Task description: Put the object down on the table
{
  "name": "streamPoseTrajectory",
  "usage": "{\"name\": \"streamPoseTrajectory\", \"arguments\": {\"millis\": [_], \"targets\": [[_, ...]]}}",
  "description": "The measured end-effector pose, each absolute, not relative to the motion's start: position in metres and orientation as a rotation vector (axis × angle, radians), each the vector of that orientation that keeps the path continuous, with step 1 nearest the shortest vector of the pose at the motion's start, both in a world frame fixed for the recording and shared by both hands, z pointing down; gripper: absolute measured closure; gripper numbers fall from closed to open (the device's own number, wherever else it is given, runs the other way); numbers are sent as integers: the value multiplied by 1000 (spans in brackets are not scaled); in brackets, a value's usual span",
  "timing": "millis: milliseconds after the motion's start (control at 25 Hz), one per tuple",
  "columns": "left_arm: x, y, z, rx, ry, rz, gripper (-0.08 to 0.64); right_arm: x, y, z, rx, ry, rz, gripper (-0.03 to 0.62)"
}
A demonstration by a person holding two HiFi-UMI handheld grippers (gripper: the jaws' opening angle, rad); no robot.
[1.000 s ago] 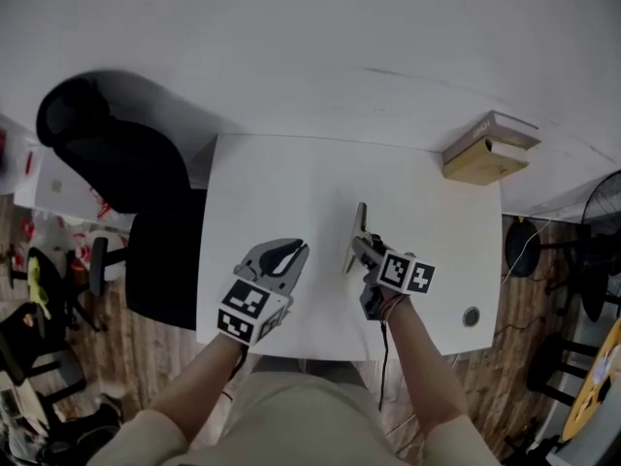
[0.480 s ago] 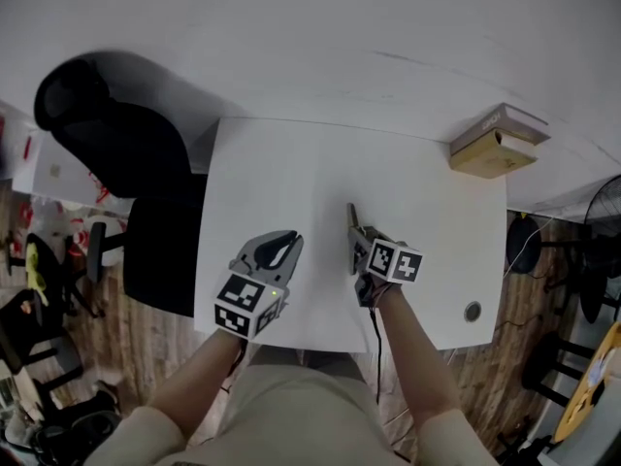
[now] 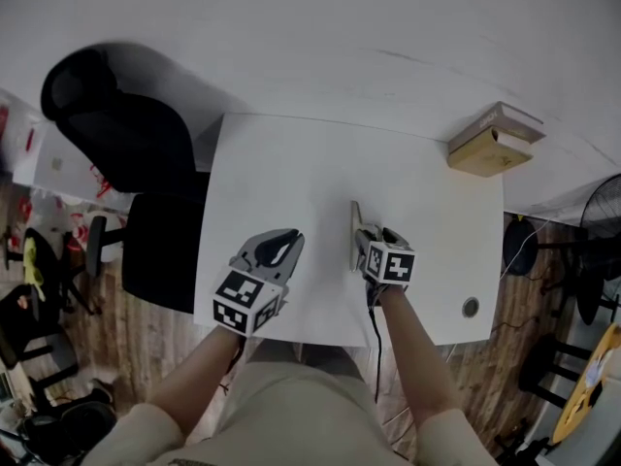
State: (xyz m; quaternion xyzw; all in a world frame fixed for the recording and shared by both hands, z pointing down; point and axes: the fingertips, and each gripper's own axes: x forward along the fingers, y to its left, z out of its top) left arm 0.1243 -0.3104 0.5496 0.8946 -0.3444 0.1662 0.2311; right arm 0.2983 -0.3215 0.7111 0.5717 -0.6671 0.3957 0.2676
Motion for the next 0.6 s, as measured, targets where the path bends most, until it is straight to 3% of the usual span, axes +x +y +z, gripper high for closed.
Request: {"name": "streamPoseTrajectory", "arguments": {"millis": [400,600], "targets": [[120,-301,519,2536,-940,429,515,301,-311,667,1625,-1891,1018,316],[121,-296,492,2591,-938,394,515,291,-303,610,1631,-2023,920,360]]}}
